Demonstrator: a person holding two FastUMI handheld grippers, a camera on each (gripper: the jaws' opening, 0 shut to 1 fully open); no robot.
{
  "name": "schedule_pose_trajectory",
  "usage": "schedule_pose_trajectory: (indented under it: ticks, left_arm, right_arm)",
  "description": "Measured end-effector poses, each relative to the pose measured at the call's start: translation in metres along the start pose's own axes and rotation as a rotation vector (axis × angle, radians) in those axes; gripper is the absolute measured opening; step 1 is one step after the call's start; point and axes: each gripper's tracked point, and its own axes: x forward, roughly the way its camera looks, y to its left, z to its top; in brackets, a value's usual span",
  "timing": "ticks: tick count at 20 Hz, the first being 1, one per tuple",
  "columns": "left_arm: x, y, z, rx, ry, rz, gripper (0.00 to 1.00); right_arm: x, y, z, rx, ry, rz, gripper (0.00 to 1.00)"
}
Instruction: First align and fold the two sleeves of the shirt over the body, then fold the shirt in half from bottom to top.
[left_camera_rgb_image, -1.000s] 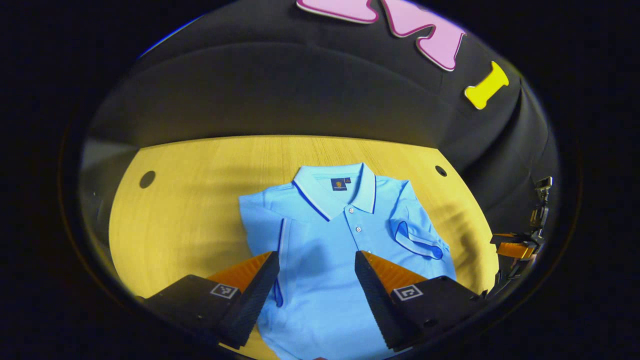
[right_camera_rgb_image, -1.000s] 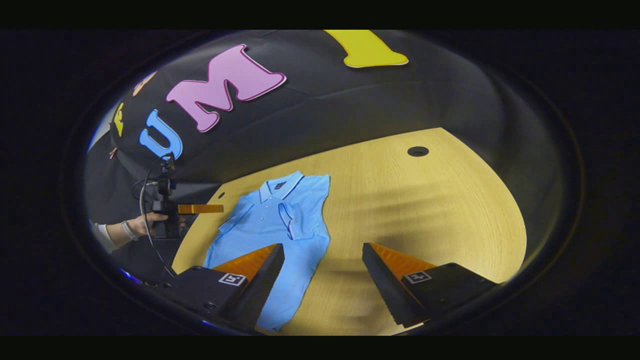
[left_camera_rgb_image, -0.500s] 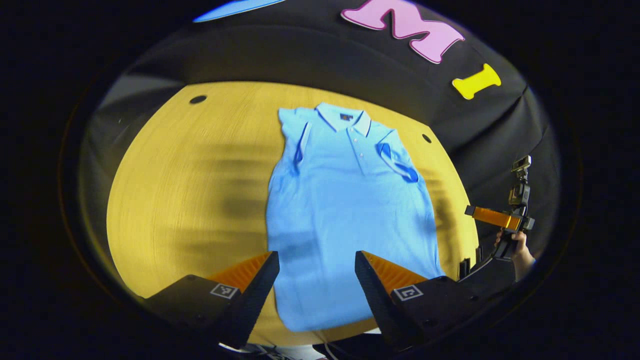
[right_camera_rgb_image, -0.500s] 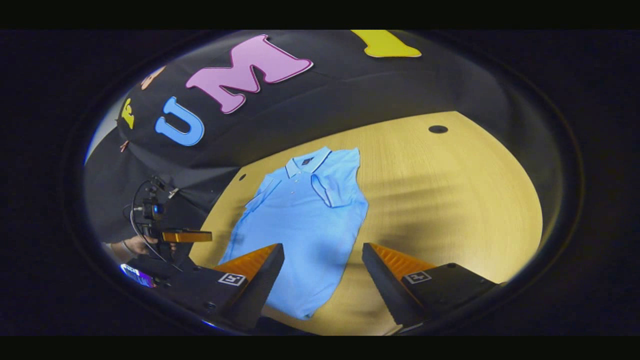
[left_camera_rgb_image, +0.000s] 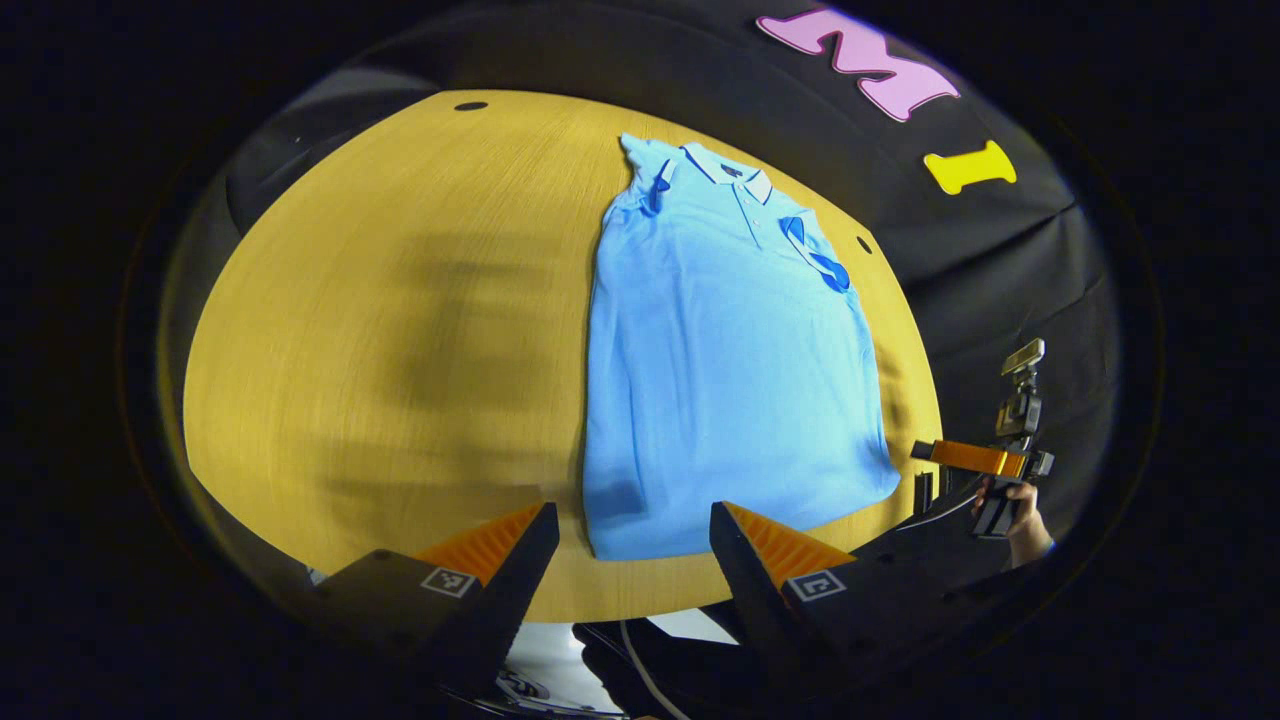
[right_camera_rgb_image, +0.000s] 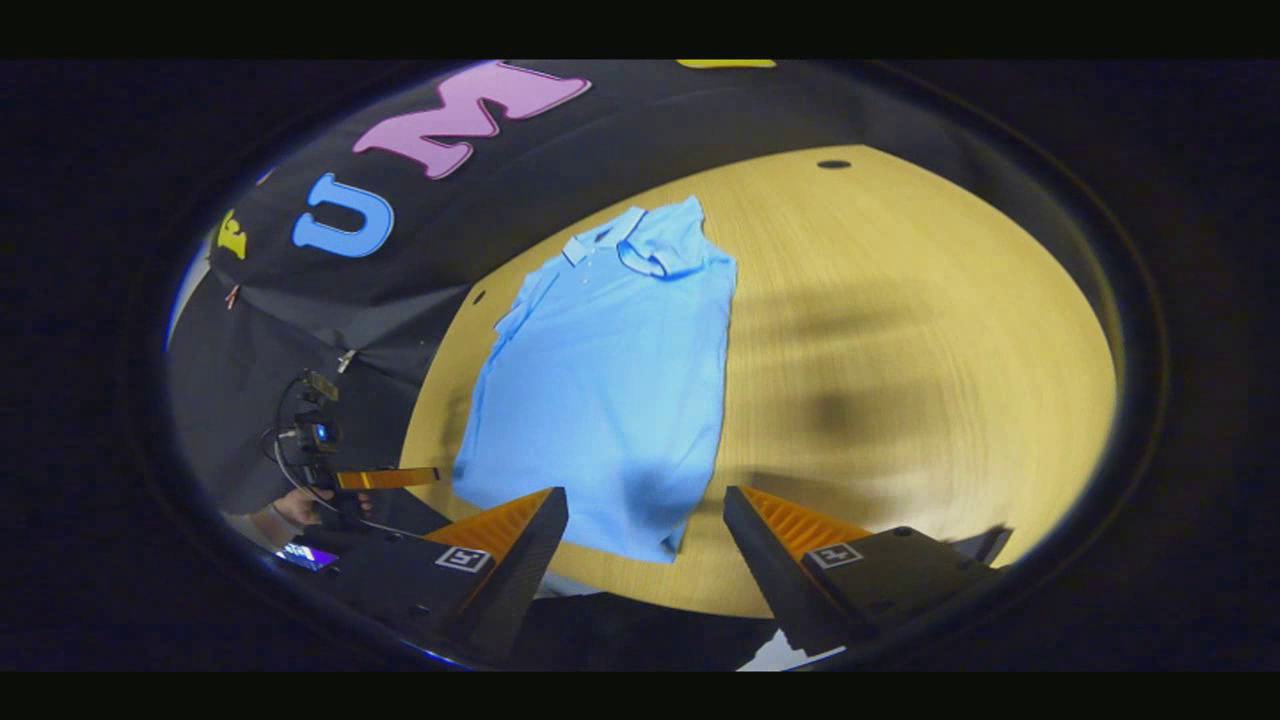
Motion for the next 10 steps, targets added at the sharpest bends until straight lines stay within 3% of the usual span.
schedule_pose_trajectory:
  ticks: [4,6,7,8,9,10]
  left_arm:
    - [0.003,0.008,-0.016,-0.069,0.039,-0.018,0.97]
    - [0.01,0.012,-0.025,-0.057,0.068,-0.002,0.97]
    - [0.011,0.009,-0.024,-0.045,0.069,-0.011,0.97]
    - [0.012,0.006,-0.025,-0.041,0.068,-0.024,0.94]
    - [0.013,0.003,-0.025,-0.047,0.073,-0.039,0.94]
    - [0.014,0.0,-0.022,-0.067,0.073,-0.056,0.94]
  right_arm:
    - [0.014,-0.008,-0.04,0.139,0.122,-0.009,0.98]
    - [0.015,-0.002,-0.038,0.2,0.121,0.018,0.91]
    - [0.02,-0.001,-0.039,0.234,0.118,0.027,0.95]
    - [0.024,0.002,-0.039,0.278,0.122,0.037,0.91]
    - [0.027,0.007,-0.039,0.32,0.124,0.05,0.99]
    - [0.03,0.011,-0.039,0.353,0.131,0.065,0.91]
